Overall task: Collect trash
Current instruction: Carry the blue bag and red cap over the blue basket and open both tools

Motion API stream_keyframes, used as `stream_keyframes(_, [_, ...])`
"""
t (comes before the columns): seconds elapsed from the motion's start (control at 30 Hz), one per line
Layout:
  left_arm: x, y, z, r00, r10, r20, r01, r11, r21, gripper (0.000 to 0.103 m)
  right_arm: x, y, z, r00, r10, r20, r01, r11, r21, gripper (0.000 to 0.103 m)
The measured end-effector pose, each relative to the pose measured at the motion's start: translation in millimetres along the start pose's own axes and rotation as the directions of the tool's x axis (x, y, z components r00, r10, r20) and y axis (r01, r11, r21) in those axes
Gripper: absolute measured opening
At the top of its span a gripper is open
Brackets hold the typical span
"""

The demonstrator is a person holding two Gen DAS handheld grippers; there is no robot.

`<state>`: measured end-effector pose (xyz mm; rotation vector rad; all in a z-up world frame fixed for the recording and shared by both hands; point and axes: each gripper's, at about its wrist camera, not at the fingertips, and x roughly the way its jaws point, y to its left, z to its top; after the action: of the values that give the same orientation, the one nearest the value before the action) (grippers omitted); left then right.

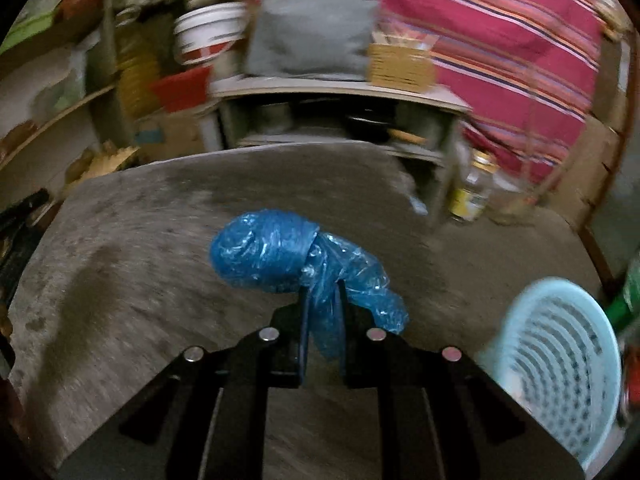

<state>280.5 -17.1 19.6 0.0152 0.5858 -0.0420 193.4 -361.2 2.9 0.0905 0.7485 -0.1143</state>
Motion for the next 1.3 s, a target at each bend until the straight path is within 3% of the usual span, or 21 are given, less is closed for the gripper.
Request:
stream_keyframes(0.27, [-12,-87,-20,0.996,-0.084,-0.02,0.085,0.991,0.103,0.029,-42,-113,-29,0.987,-0.159,0.015,0.156,0.98,0.126,0.012])
stream_keyframes(0.57, [-39,-177,-34,0.989,-0.146,-0.021,0.148,0.969,0.198,0.029,-59,-198,-57,0.974,-0.227,-0.005,0.223,0.954,0.198,0.012])
stream_keyframes(0.67, [-45,-203,-39,0.981,-0.19,-0.039,0.194,0.963,0.187,0.029,-65,-220,-63,0.972,-0.235,-0.004,0.23,0.947,0.225,0.012])
stream_keyframes(0.9, [-72,-280,-54,0.967,-0.255,-0.029,0.253,0.927,0.276,0.029,-72,-253,-77,0.97,-0.241,-0.001,0.232,0.93,0.284,0.012])
stream_keyframes(1.3, [-97,-392,-71,0.916,-0.4,-0.037,0.389,0.86,0.33,0.029,-55,-270,-82,0.974,-0.226,-0.014,0.218,0.919,0.329,0.012])
